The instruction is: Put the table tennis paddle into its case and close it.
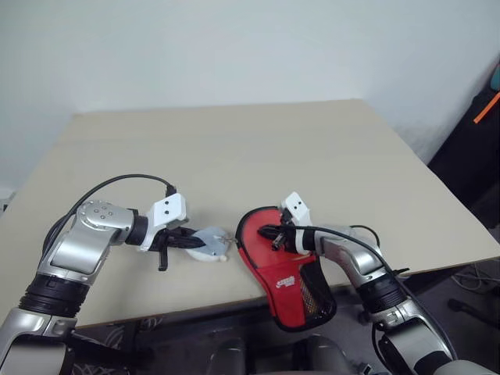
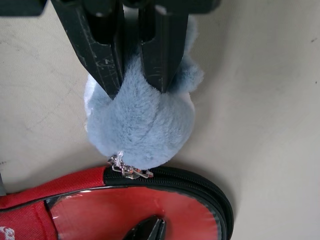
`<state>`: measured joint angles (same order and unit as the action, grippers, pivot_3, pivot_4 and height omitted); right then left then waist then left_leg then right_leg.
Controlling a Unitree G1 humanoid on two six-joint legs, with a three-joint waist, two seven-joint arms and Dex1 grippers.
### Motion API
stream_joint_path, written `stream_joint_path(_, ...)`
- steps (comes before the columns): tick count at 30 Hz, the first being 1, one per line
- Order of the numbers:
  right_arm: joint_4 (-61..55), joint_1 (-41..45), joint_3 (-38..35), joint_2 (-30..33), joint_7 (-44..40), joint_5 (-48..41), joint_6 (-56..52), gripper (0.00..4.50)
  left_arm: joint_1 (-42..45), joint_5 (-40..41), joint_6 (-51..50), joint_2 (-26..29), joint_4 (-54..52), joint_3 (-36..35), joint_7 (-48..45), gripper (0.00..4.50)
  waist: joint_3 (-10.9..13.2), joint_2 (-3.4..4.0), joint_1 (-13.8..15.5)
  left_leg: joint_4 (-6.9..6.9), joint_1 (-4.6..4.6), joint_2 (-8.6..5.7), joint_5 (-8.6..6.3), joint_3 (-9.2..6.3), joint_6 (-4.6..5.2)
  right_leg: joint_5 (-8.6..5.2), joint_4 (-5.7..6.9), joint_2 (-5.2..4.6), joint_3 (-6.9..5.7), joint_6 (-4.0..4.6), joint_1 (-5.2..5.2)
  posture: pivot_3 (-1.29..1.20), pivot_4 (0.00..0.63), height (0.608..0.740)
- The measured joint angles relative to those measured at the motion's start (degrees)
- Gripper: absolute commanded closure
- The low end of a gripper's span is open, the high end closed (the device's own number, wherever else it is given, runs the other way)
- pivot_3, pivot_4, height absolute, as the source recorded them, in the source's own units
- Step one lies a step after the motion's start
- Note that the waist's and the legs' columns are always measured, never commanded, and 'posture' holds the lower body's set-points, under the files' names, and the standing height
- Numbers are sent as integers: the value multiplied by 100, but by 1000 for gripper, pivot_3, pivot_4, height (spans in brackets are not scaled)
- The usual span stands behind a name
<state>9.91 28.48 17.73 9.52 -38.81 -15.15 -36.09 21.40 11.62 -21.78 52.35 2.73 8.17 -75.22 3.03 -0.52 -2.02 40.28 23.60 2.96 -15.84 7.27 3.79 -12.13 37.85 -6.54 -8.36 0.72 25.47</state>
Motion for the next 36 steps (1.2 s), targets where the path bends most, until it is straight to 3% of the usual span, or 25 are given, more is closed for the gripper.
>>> stream_joint_path(20,523,30,9,-413,-13,353,573,4360,577,-620,773,143,953,342,-88,4469,-35,-20,-57,1,-22,71,-2,19,-53,7,2,78,31,15,4,0,0,706)
stream_joint_path(36,474,-5,30,-468,-27,422,425,4360,1876,-2024,1689,-852,2885,1082,1105,4469,-83,-9,-41,13,-22,69,15,9,-38,15,13,76,19,29,-1,0,0,706)
